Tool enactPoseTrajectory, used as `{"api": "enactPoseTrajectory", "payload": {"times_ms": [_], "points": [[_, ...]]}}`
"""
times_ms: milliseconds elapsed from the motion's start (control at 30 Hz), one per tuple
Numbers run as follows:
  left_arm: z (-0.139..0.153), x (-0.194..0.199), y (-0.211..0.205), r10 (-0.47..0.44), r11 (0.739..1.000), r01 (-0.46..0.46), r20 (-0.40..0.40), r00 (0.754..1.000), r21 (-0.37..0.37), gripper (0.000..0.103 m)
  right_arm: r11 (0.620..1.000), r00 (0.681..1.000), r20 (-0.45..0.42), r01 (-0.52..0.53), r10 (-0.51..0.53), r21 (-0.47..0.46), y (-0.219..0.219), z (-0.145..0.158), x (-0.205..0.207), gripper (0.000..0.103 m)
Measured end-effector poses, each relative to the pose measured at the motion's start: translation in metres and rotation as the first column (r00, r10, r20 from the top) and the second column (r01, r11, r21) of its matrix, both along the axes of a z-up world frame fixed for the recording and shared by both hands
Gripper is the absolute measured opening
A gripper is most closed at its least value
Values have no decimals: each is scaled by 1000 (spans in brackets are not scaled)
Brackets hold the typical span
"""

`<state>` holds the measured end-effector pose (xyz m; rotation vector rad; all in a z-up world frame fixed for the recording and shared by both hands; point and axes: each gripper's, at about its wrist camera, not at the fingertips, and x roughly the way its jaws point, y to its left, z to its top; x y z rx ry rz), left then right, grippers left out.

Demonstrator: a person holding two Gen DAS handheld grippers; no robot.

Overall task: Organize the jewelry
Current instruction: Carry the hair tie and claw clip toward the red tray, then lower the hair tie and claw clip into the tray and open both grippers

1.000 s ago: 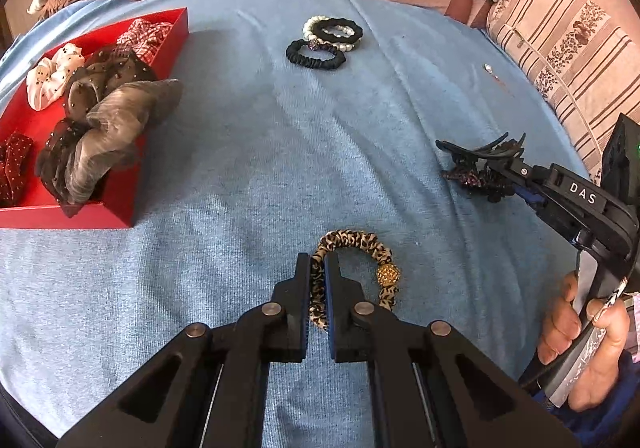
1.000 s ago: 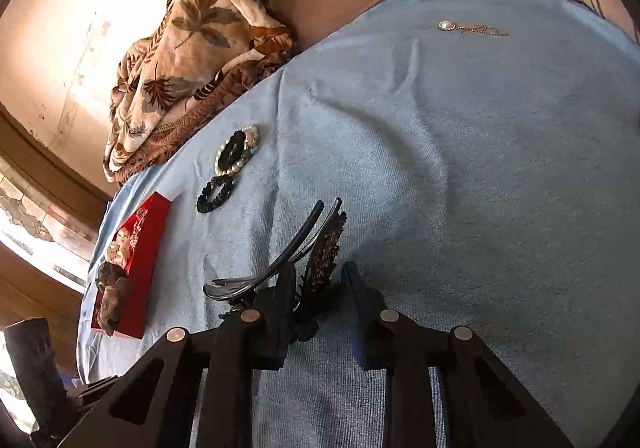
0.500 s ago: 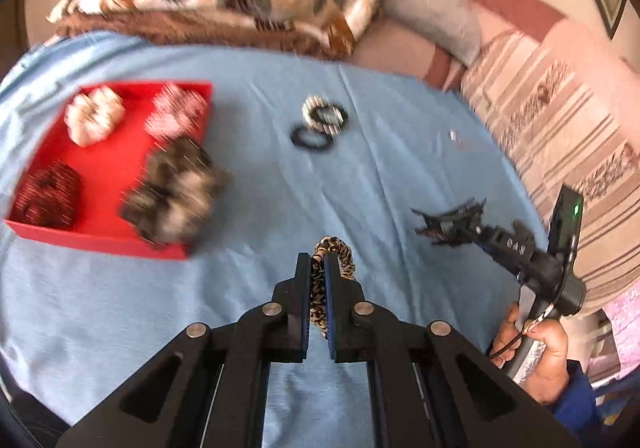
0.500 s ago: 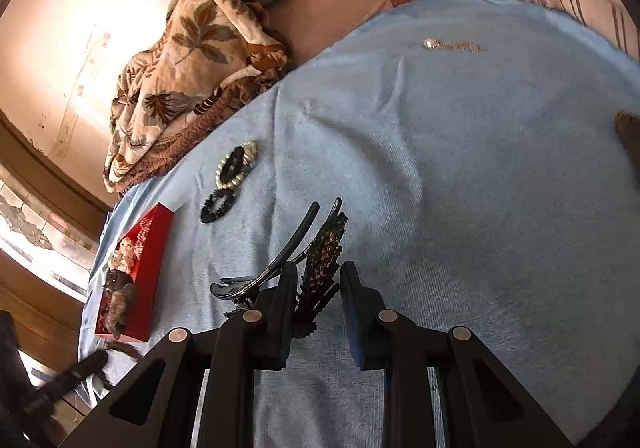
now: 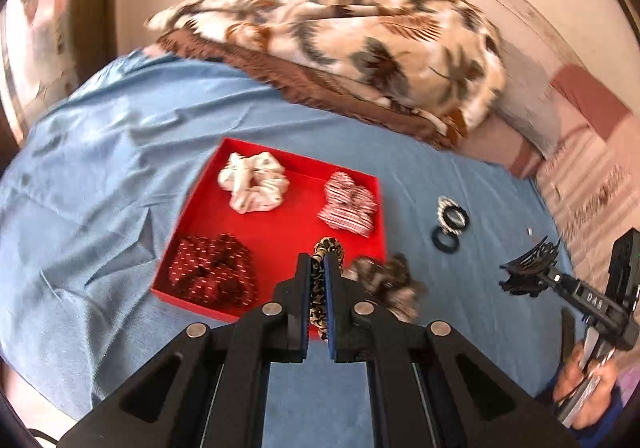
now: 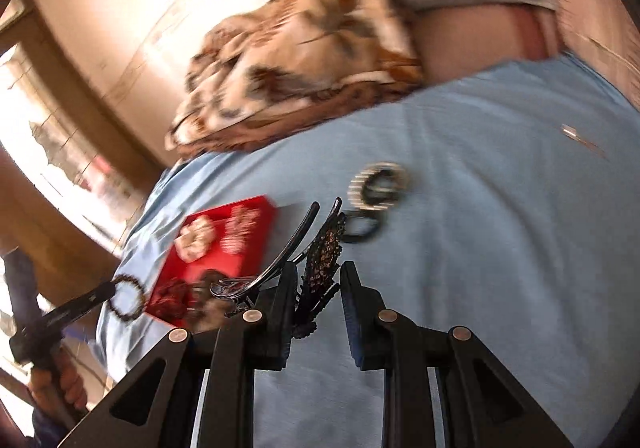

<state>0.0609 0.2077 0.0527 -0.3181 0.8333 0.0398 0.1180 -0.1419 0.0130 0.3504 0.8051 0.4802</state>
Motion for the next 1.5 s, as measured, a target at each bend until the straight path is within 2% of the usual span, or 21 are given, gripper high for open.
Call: {"api": "enactPoseTrajectory", "payload": {"times_ms": [133,233,367,467,667,900,1033,1100,1133,1167,1200,1233,1333,1400,1500], "points": [[-14,7,22,27,996,-27,-1,1000,-84,6,995,995,-8,-98,98,-27,62,6,21,24],[-31,10,24,12,987,-13,-6,1000,-161,6,986,989,-13,-151,150,-73,101,6,36,24],[-59,17,20,4,976,-11,-34,999,-219,6,970,979,-42,-201,197,-135,145,1,60,24],[-74,18,18,17,984,-25,-48,999,-179,6,956,969,-84,-245,234,-162,172,-7,80,24],[-88,21,23,33,992,-36,-28,999,-121,6,897,930,-192,-358,315,-259,232,-32,120,24],[-94,19,29,23,992,-22,8,1000,-125,6,845,887,-294,-439,355,-304,279,-59,157,26],[-97,17,30,17,990,-15,15,1000,-137,6,830,887,-308,-440,343,-343,292,-66,167,28],[-97,17,30,18,991,-15,21,1000,-133,7,836,895,-310,-421,320,-352,294,-68,172,36],[-97,16,31,18,991,-15,24,1000,-133,10,838,898,-309,-415,315,-354,294,-67,174,40],[-96,16,31,16,991,-12,28,999,-136,12,839,900,-307,-410,310,-357,294,-66,175,51],[-96,16,32,17,990,-12,32,999,-138,18,839,902,-304,-407,307,-362,297,-65,176,55],[-95,16,33,18,990,-12,38,999,-142,26,837,906,-293,-402,305,-371,297,-63,175,56],[-92,14,35,20,986,-10,64,998,-164,41,830,910,-276,-401,310,-388,298,-55,173,57],[-90,11,36,18,984,-3,82,996,-179,45,831,915,-262,-392,307,-394,294,-49,169,60],[-87,9,36,19,982,0,99,995,-188,46,842,926,-236,-370,296,-392,283,-37,163,61]]}}
